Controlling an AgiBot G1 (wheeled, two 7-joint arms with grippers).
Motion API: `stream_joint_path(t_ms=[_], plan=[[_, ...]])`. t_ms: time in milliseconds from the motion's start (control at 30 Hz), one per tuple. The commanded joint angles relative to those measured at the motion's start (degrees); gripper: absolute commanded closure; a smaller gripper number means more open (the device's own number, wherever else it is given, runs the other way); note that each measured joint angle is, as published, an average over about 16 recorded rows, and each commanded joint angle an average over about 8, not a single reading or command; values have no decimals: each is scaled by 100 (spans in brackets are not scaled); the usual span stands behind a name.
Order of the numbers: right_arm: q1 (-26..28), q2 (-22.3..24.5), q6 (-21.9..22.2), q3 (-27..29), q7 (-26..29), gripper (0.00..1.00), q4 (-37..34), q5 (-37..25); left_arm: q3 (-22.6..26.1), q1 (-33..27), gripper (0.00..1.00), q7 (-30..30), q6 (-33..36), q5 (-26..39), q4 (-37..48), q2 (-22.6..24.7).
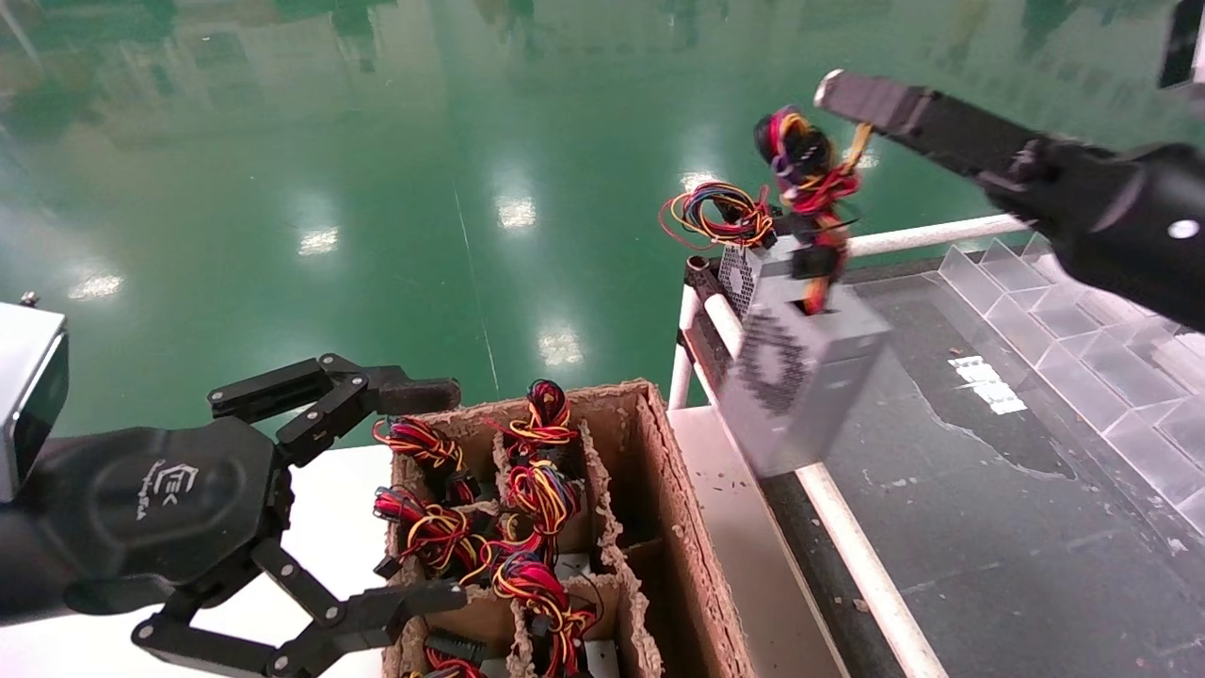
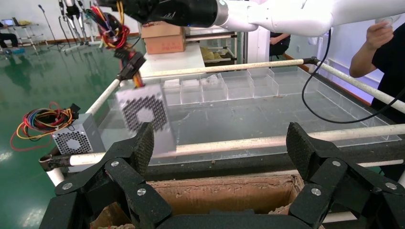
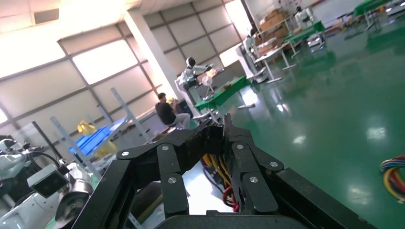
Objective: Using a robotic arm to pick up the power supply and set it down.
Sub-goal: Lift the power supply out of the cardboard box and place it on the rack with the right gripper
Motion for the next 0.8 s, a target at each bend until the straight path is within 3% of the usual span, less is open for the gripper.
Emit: stream_joint_path(t_ms=[33,400,800], plan=[[-27,114,1,10,22,100,31,93,0,0,0,0,0,0,0,0],[-139,571,56,-3,-92,100,-177,330,1,0,0,1,0,-1,0,0],[25,544,179,-116,-323,100,-892,223,2,-1,0,1,-1,-1,0,-1]])
